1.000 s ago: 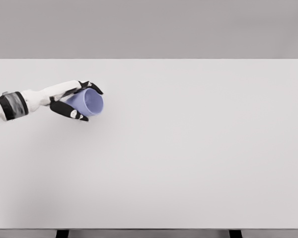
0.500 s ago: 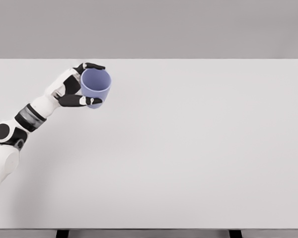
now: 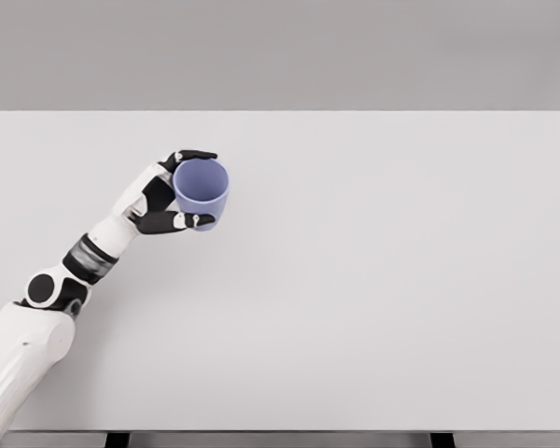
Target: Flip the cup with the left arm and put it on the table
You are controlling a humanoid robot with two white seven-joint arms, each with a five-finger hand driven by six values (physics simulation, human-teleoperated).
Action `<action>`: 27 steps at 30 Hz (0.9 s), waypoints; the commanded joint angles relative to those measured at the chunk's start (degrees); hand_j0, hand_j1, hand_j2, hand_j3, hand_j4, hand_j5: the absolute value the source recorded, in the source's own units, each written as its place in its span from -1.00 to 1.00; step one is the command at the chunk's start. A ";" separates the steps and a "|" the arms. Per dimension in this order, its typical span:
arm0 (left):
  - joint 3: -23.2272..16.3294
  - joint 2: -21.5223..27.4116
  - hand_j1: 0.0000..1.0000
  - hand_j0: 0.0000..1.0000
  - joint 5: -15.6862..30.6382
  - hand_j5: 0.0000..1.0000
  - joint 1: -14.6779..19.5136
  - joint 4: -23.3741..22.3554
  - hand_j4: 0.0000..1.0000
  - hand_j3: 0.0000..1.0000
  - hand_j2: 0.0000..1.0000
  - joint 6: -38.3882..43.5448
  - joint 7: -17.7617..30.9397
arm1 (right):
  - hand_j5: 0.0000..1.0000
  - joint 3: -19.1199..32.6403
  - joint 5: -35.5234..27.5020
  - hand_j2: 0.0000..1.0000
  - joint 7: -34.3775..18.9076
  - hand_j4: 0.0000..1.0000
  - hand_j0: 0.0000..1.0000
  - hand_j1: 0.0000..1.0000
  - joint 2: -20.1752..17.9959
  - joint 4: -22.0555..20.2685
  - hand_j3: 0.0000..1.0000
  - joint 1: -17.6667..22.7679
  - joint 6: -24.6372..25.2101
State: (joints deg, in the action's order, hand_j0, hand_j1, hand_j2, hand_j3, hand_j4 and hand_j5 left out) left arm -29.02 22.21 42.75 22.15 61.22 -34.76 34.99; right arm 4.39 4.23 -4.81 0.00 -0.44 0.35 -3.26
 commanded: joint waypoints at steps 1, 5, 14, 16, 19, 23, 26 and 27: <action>0.02 -0.59 0.43 0.43 -0.30 0.43 0.00 0.04 0.43 0.43 0.43 -0.24 0.01 | 1.00 0.00 -0.01 1.00 -0.03 1.00 1.00 1.00 0.00 0.00 1.00 -0.09 0.01; 0.02 -0.85 0.79 0.79 -0.38 0.79 0.00 0.04 0.79 0.79 0.79 -0.24 0.01 | 1.00 0.00 -0.01 1.00 -0.03 1.00 1.00 1.00 0.00 0.00 1.00 -0.09 0.01; 0.11 -1.29 1.00 1.00 -0.30 1.00 -0.09 0.39 1.00 1.00 1.00 -0.24 0.01 | 1.00 0.00 -0.01 1.00 -0.03 1.00 1.00 1.00 0.00 0.00 1.00 0.00 -0.08; 0.11 -1.29 1.00 1.00 -0.30 1.00 -0.09 0.56 1.00 1.00 1.00 -0.24 0.01 | 1.00 0.00 -0.01 1.00 -0.03 1.00 1.00 1.00 0.00 0.00 1.00 0.00 0.01; 0.11 -1.21 1.00 1.00 -0.21 1.00 0.00 0.83 1.00 1.00 1.00 -0.24 0.01 | 1.00 0.00 -0.01 1.00 -0.03 1.00 1.00 1.00 0.00 0.00 1.00 -0.09 0.01; 2.13 -0.24 1.00 1.00 -0.03 1.00 0.44 1.27 1.00 1.00 1.00 -0.24 0.01 | 1.00 0.00 -0.01 1.00 -0.03 1.00 1.00 1.00 0.00 0.00 1.00 -0.09 0.01; 2.83 1.52 1.00 1.00 -0.03 1.00 0.70 1.35 1.00 1.00 1.00 -0.24 0.01 | 1.00 0.00 -0.01 1.00 -0.03 1.00 1.00 1.00 0.00 0.00 1.00 -0.09 0.01; 3.36 1.70 1.00 1.00 -0.12 1.00 0.88 1.35 1.00 1.00 1.00 -0.24 0.01 | 1.00 0.00 -0.01 1.00 -0.03 1.00 1.00 1.00 0.00 0.00 1.00 -0.09 0.01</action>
State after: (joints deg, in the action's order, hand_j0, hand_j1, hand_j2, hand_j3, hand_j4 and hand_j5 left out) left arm -26.47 23.11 42.33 23.11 62.45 -35.02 35.00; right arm 4.39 4.22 -4.82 0.00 -0.44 0.26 -3.25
